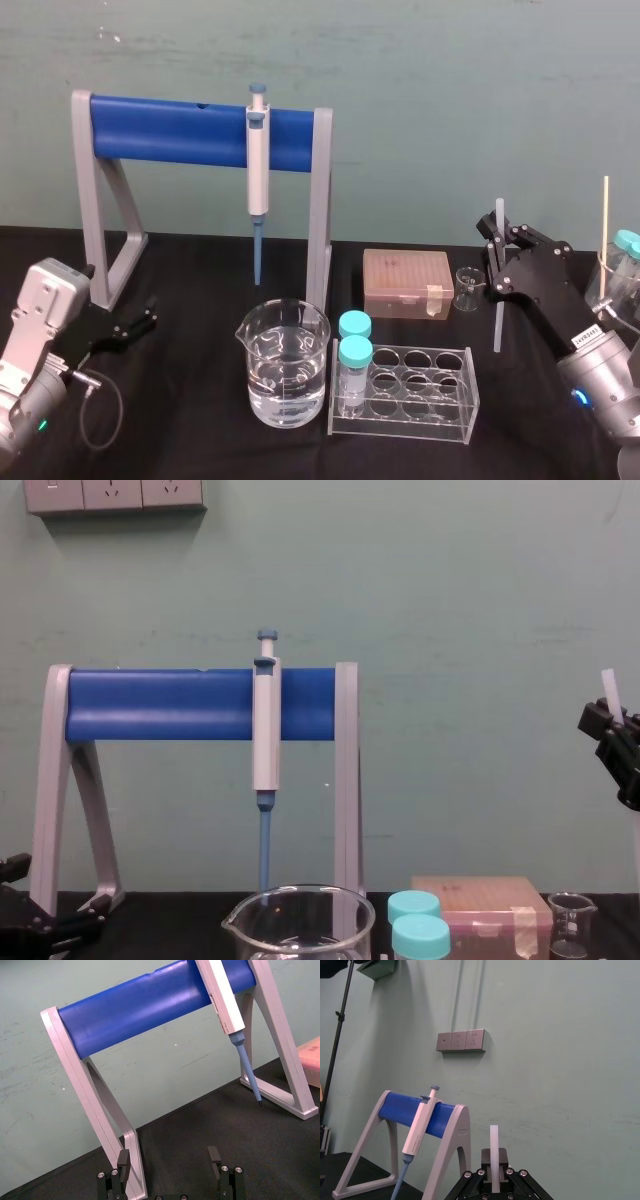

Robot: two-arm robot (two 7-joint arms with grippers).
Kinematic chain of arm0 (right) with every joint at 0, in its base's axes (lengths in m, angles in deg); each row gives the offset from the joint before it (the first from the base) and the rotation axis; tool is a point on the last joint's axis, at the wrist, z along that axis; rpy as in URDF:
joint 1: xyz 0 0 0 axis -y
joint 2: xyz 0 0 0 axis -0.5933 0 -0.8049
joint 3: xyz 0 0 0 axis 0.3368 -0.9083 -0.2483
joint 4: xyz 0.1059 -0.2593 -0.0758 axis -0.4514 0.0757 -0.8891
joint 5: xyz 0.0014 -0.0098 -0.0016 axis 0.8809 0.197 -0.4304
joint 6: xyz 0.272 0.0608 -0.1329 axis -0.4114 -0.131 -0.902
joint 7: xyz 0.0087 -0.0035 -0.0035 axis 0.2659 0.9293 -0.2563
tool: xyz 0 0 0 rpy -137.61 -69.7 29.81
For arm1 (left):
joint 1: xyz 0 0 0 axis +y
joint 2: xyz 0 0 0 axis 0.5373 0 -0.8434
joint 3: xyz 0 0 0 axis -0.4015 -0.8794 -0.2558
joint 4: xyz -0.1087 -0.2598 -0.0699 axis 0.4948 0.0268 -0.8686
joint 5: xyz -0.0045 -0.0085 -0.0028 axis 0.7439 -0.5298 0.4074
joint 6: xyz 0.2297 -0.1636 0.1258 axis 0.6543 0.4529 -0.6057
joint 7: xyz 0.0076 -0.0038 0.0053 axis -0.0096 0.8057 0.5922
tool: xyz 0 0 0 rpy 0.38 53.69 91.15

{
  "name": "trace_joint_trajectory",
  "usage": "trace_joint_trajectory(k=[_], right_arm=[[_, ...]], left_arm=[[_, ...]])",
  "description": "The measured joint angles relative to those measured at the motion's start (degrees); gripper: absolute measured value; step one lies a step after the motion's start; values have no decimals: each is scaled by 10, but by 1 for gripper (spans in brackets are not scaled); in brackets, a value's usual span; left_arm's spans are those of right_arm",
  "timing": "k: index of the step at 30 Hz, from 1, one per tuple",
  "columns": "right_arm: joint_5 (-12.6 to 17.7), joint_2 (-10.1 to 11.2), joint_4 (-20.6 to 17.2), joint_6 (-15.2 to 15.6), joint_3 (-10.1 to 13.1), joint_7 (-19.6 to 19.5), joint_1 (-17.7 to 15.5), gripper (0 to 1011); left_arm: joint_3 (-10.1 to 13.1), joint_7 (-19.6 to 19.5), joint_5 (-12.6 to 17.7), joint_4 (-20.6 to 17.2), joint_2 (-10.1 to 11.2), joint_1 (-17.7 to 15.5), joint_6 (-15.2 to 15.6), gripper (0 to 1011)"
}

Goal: Pick up the stirring rod with one hand, then place it down.

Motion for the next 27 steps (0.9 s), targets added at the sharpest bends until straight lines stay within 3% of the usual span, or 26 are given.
trace_joint_trajectory(k=[27], right_arm=[[0,0,0,0,0,0,0,72]], left_arm=[[0,0,0,0,0,0,0,1001]])
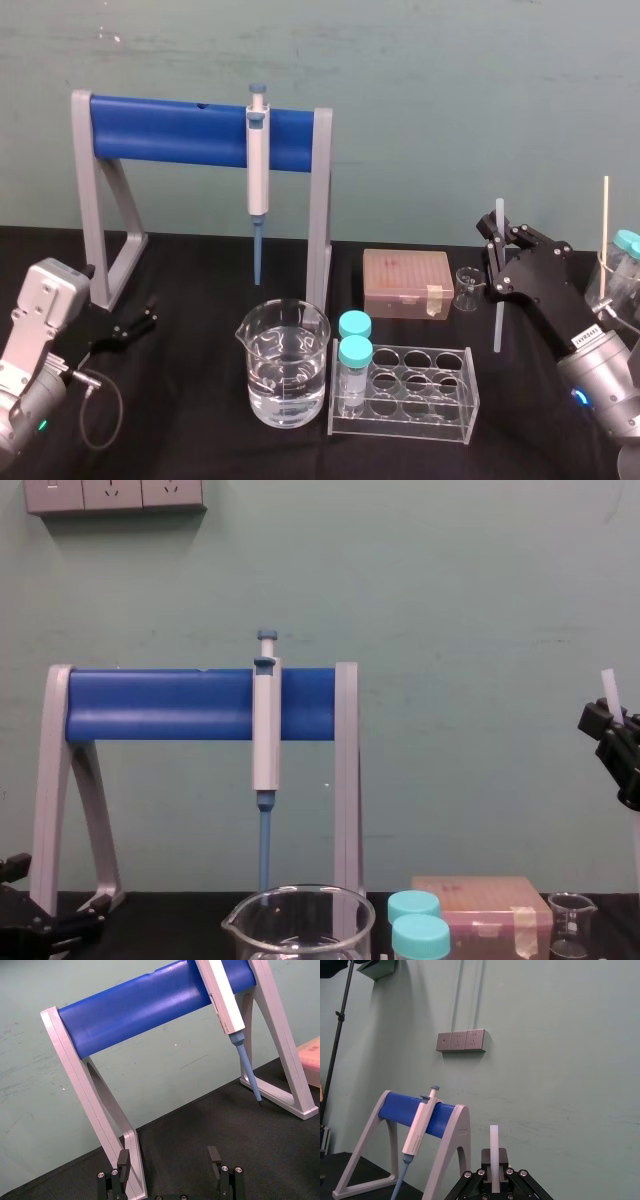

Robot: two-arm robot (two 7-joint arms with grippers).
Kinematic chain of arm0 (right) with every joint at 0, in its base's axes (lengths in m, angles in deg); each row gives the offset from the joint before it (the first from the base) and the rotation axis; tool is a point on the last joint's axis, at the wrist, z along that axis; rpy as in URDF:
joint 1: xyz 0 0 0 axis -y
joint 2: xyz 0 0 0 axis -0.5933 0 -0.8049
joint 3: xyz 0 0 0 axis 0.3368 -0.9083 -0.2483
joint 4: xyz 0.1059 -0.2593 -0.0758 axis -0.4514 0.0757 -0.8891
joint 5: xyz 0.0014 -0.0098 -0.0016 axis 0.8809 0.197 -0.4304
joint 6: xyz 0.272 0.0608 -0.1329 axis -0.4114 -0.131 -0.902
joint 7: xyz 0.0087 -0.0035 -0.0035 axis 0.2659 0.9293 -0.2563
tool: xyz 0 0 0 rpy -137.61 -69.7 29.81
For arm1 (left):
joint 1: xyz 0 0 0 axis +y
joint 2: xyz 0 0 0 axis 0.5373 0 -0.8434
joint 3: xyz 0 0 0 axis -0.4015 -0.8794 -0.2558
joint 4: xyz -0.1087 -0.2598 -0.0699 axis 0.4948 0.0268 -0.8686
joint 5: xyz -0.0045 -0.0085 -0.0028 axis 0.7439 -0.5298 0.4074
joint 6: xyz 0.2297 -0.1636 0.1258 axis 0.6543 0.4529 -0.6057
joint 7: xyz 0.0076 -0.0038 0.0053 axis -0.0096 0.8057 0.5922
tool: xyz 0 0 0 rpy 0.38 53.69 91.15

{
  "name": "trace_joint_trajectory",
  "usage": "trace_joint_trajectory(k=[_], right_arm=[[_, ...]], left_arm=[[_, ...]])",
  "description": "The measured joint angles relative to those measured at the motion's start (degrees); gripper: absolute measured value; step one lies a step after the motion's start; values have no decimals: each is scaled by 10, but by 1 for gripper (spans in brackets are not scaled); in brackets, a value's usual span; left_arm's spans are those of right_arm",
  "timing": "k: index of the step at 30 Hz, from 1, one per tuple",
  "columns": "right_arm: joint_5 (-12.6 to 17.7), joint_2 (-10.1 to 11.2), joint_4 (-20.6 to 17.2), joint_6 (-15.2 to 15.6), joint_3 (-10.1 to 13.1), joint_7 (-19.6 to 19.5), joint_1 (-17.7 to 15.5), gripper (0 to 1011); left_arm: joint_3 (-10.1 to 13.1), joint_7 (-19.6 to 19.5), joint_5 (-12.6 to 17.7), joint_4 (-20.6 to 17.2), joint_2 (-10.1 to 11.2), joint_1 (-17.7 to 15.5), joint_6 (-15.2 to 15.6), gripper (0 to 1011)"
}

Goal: Pick up the stirring rod with one hand, then place it down.

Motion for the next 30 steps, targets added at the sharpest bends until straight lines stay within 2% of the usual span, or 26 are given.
trace_joint_trajectory(k=[26,30], right_arm=[[0,-1,0,0,0,1,0,72],[-2,-3,0,-1,-1,12,2,72]], left_arm=[[0,0,0,0,0,0,0,1000],[0,0,0,0,0,0,0,1000]])
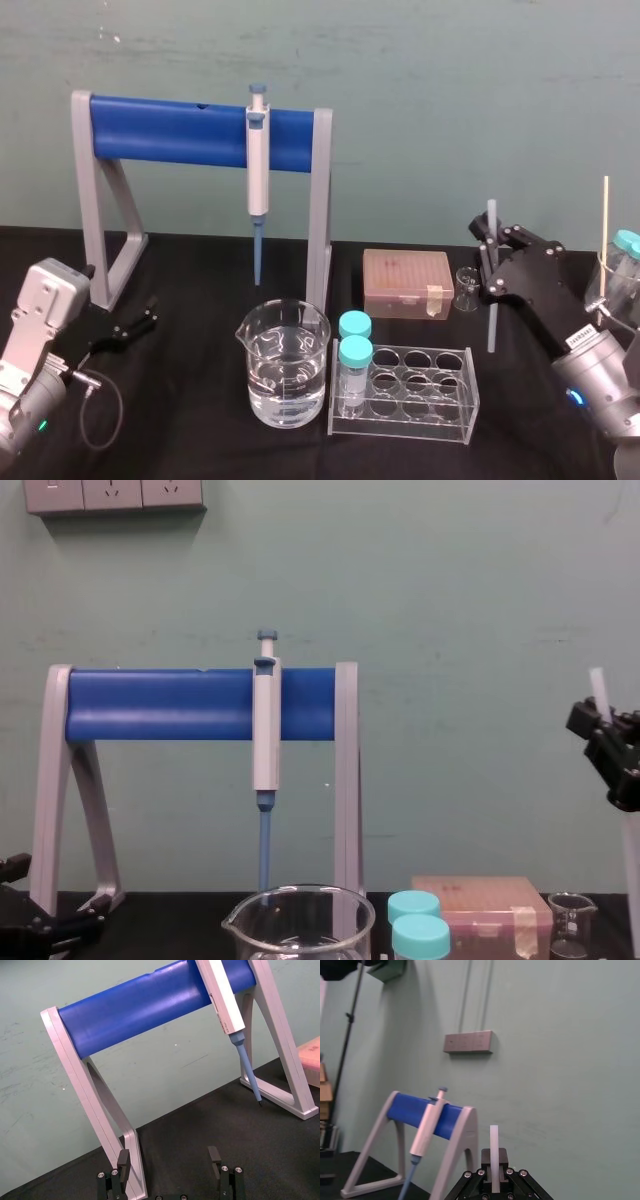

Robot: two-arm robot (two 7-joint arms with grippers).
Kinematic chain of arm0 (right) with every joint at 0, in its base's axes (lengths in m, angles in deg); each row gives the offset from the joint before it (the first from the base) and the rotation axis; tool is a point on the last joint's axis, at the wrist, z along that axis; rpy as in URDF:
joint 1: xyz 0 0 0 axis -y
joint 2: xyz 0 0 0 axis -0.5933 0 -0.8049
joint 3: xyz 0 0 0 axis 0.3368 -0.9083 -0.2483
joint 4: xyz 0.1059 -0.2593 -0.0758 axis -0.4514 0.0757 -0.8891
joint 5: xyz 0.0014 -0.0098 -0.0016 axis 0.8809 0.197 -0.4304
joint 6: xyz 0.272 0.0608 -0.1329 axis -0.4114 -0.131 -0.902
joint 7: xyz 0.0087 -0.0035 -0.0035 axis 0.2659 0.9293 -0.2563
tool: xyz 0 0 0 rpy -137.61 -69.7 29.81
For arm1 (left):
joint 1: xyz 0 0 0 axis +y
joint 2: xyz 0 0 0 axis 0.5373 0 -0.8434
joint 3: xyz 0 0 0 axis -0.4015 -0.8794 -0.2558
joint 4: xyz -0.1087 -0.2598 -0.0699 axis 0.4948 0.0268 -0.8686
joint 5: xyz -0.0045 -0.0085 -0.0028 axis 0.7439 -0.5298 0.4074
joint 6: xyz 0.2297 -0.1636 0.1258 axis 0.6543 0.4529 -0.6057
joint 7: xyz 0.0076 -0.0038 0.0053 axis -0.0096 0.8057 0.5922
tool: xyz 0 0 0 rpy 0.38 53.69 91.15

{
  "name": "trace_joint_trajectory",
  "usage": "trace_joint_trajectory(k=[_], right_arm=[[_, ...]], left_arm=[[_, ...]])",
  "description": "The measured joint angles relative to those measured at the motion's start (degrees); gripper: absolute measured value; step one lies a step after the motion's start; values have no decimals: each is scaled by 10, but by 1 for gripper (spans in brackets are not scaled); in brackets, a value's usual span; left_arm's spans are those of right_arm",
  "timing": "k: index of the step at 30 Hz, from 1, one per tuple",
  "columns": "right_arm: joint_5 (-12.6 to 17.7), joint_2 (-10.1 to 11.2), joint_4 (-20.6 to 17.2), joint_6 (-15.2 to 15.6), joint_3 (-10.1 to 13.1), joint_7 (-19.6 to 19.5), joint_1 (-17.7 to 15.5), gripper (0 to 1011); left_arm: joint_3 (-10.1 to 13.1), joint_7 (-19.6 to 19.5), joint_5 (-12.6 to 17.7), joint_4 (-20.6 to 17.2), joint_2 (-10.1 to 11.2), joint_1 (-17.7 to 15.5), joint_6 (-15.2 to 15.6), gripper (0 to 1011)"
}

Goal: Pick up the stirring rod with one hand, then place it down.

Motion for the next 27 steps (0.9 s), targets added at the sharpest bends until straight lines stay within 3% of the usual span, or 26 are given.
trace_joint_trajectory(k=[20,27], right_arm=[[30,-2,25,-10,-41,78,27,72],[50,-2,45,6,-49,91,37,72]], left_arm=[[0,0,0,0,0,0,0,1001],[0,0,0,0,0,0,0,1000]])
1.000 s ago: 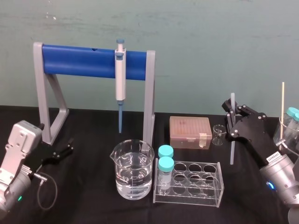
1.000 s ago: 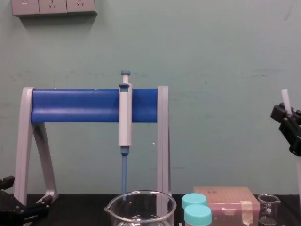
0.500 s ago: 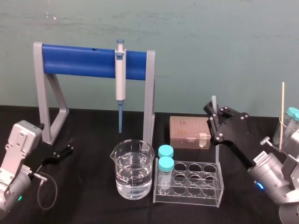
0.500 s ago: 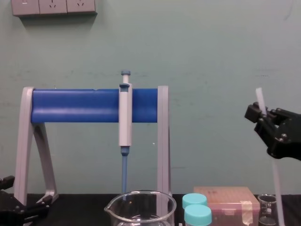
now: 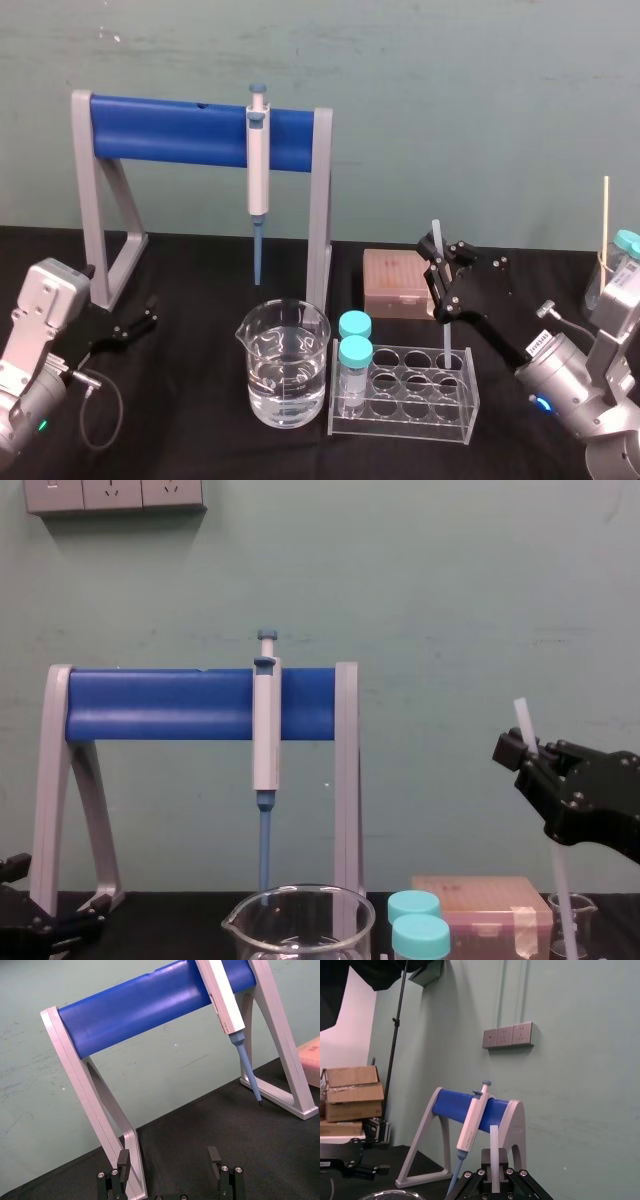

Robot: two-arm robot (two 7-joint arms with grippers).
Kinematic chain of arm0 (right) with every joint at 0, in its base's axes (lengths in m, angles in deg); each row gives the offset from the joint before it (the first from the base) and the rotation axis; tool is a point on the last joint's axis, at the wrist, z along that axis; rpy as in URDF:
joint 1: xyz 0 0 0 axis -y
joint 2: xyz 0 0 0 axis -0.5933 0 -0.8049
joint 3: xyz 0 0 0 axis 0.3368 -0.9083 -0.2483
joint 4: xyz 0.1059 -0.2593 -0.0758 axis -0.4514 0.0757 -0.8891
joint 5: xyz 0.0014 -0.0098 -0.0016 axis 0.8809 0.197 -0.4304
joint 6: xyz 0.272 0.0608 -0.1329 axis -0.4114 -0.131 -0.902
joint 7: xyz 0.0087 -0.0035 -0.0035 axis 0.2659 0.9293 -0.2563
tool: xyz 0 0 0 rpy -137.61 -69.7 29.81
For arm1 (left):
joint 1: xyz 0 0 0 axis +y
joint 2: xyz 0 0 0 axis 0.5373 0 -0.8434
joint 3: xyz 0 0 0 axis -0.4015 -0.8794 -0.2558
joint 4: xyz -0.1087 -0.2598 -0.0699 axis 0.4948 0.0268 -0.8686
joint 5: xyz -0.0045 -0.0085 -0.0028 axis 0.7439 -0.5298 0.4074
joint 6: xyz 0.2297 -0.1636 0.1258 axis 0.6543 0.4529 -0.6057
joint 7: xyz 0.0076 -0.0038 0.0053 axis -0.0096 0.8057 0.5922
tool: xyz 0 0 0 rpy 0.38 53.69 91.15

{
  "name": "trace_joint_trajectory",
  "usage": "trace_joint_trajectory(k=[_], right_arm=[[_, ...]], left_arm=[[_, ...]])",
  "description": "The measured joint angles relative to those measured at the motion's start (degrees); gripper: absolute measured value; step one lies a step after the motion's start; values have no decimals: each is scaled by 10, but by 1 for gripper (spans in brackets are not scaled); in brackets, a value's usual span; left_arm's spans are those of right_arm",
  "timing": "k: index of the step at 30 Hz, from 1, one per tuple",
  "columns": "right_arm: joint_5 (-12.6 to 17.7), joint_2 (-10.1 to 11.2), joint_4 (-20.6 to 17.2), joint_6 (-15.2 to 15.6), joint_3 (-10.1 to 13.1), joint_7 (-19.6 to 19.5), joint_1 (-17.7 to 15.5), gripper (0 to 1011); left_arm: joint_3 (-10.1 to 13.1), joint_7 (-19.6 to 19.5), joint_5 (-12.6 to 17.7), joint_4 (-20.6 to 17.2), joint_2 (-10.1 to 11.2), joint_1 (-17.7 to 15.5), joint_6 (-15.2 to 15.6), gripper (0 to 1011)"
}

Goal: Pick up the stirring rod with one hand, then place it down.

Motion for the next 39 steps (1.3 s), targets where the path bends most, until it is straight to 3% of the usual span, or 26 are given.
trace_joint_trajectory(k=[18,25,39], right_arm=[[-2,5,38,7,-15,6,17,72],[1,7,56,29,-20,7,26,72],[6,8,70,38,-23,9,32,72]], left_arm=[[0,0,0,0,0,0,0,1000],[0,0,0,0,0,0,0,1000],[0,0,0,0,0,0,0,1000]])
